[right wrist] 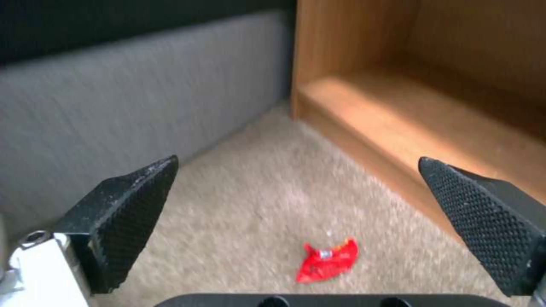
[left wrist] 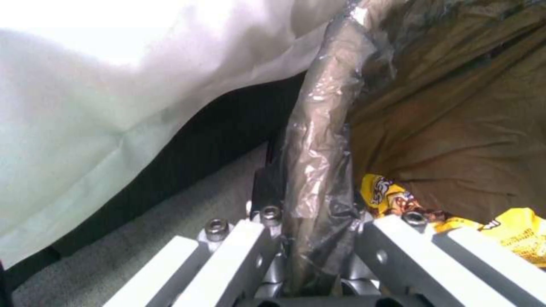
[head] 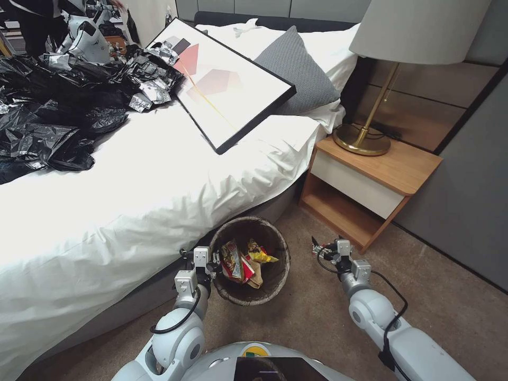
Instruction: Pick up the trash bin, then pick up the garbage from the floor and place it into the trash bin.
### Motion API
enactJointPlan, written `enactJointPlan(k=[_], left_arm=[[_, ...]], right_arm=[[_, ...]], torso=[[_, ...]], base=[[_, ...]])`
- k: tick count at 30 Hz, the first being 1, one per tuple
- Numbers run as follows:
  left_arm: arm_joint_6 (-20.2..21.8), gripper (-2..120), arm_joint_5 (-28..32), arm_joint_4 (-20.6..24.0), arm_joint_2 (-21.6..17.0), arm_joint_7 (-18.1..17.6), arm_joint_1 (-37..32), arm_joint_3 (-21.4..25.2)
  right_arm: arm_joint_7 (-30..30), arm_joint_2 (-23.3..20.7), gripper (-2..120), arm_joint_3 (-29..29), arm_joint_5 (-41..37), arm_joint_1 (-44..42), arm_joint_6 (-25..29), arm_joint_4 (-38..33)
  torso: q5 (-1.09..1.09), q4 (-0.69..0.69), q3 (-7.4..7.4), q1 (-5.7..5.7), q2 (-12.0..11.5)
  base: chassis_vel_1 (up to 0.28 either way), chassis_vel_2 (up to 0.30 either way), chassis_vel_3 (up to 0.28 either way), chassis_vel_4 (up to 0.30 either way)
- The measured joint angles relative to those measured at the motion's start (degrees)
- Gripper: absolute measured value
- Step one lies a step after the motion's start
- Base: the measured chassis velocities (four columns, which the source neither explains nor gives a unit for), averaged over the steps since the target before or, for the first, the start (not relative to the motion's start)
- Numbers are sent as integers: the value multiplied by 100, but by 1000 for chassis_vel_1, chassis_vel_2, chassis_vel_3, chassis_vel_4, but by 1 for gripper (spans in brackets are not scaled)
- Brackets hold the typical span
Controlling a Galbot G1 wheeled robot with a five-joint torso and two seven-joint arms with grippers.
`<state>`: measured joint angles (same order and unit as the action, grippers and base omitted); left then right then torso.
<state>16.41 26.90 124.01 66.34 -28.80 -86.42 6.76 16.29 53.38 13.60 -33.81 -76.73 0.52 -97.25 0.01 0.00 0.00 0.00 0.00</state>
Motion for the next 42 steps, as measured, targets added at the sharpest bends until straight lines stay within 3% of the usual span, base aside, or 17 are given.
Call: enactJointPlan(k=[9, 13, 23, 42], left_arm=[[0, 2, 25, -37, -4, -5, 39, 1], [-1, 2, 31, -46, -4, -6, 51, 0], [4, 2, 68, -119, 2, -14, 123, -41], [15, 2, 123, -109, -38, -23, 155, -46]], right_arm=[[-162, 183, 100, -250, 131, 576, 125, 1054], [-179, 222, 100, -284, 155, 676, 148, 1204], [-380, 689, 100, -570, 320, 1479, 418, 2437], [-526, 1575, 100, -629, 619, 1947, 706, 3978]], torso=[[0, -1, 0, 0, 0], [0, -1, 0, 0, 0], [-2, 0, 0, 0, 0], [-2, 0, 0, 0, 0]], base=[[0, 0, 0, 0], [0, 0, 0, 0], [0, 0, 0, 0], [0, 0, 0, 0]])
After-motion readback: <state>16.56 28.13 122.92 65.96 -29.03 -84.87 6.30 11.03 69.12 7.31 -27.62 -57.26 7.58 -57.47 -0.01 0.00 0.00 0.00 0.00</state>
